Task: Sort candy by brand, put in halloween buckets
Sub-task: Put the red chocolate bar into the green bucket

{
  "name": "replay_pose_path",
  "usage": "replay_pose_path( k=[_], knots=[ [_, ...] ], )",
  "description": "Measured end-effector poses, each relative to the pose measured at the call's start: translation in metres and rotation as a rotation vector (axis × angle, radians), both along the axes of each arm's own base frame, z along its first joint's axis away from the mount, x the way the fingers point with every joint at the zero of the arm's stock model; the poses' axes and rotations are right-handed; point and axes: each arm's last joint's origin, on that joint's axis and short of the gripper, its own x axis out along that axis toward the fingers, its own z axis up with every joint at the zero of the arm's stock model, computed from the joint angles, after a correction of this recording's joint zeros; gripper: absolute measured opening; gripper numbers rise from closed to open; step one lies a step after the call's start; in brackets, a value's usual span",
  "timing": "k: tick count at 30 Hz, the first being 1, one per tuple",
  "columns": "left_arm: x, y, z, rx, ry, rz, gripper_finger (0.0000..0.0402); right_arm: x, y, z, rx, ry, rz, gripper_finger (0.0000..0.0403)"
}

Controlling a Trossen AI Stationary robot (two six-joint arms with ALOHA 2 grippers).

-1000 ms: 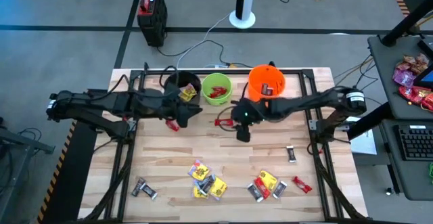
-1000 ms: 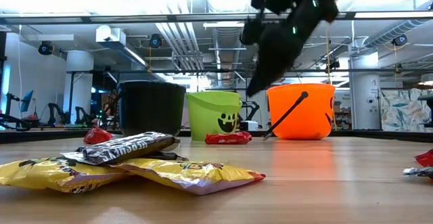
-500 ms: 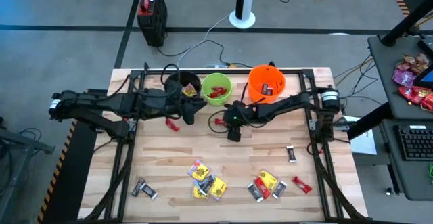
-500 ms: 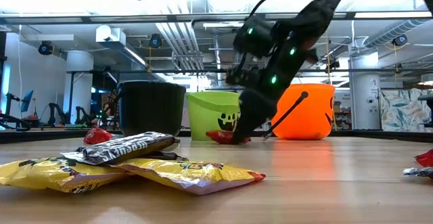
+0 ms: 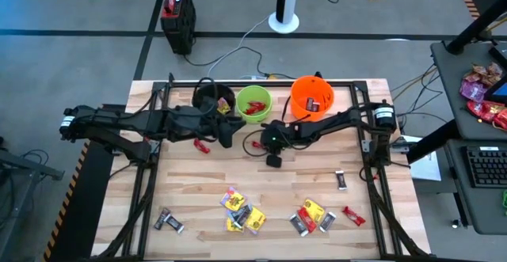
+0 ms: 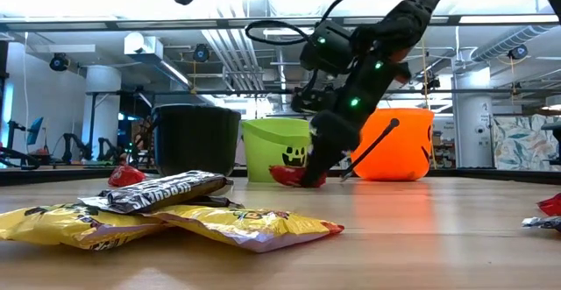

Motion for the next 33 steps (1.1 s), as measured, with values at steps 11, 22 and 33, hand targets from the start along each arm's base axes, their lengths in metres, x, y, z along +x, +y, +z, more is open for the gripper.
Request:
replay_pose_path(
  k=[11, 22, 33],
  knots=[
    [-0.031, -0.011, -0.017, -0.422, 0.28, -0.273, 0.0129, -0.026, -0.013, 0.151, 0.005, -0.305, -0.137, 0.0037],
    [-0.053, -0.015, -0.047, -0.199, 0.718, -0.621, 0.0129, 0.005, -0.105, 0.207, 0.063, -0.216, -0.347, 0.0051],
    [-0.054, -0.004, -0.065, 0.503, 1.045, -0.779, 0.0129, 0.05, -0.143, 0.163, 0.268, 0.071, -0.447, 0.0151]
  ],
)
